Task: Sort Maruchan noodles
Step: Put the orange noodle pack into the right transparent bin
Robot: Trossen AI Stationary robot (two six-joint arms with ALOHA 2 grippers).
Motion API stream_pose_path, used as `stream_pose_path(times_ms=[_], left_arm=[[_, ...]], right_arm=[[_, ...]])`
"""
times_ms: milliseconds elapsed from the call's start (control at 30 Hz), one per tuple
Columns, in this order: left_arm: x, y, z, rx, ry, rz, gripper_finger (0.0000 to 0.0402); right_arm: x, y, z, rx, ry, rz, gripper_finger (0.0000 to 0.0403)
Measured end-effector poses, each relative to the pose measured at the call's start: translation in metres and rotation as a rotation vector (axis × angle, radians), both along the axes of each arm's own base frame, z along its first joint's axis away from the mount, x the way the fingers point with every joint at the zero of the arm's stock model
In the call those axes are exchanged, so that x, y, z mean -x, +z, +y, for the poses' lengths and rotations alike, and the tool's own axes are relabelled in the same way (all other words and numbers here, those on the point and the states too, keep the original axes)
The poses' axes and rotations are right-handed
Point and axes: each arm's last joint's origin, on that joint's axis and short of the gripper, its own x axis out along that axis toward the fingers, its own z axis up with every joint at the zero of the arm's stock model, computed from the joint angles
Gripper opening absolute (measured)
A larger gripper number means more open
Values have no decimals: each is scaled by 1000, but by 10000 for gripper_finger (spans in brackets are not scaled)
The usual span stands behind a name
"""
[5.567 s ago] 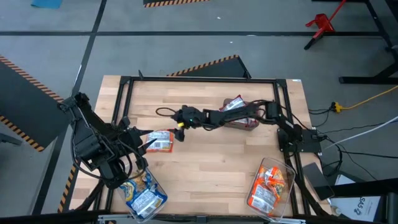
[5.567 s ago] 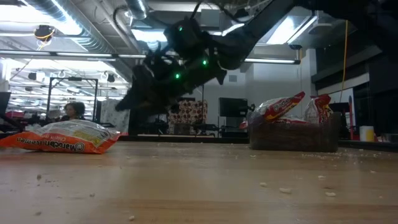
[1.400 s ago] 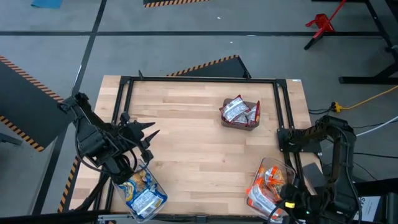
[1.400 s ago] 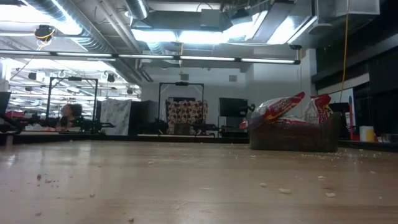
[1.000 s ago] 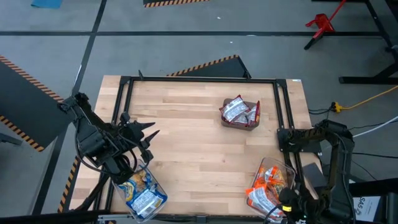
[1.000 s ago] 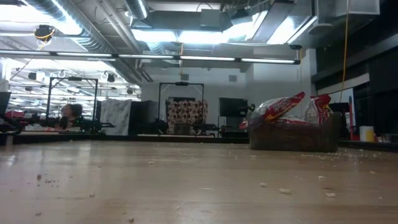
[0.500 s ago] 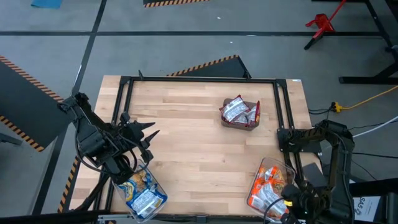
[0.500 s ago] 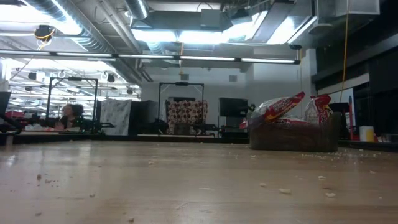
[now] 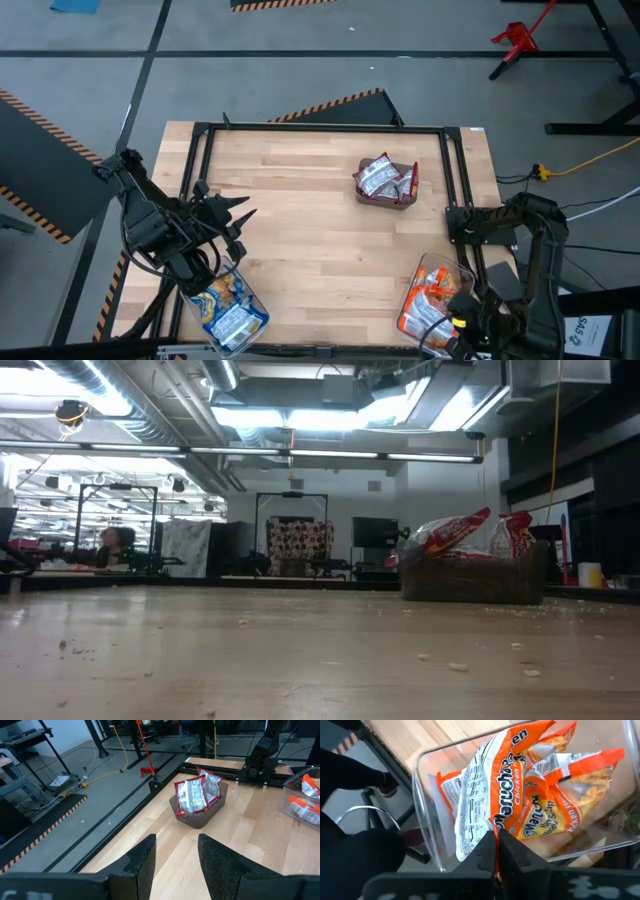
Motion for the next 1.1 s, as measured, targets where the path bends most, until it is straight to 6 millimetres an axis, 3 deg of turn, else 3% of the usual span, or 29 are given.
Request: stream_pose_path(times_ms=[433,833,1100], left_arm=[[0,0,0,0,0,0,141],[0,1,1,-27,8,-28,141],[0,2,1,-43,10,-36,141]], right_arm=[[-25,-45,-25,138,12,196,6],[-26,-62,-34,132,28,362,136],[-26,-74,-38,156,14,339,146]])
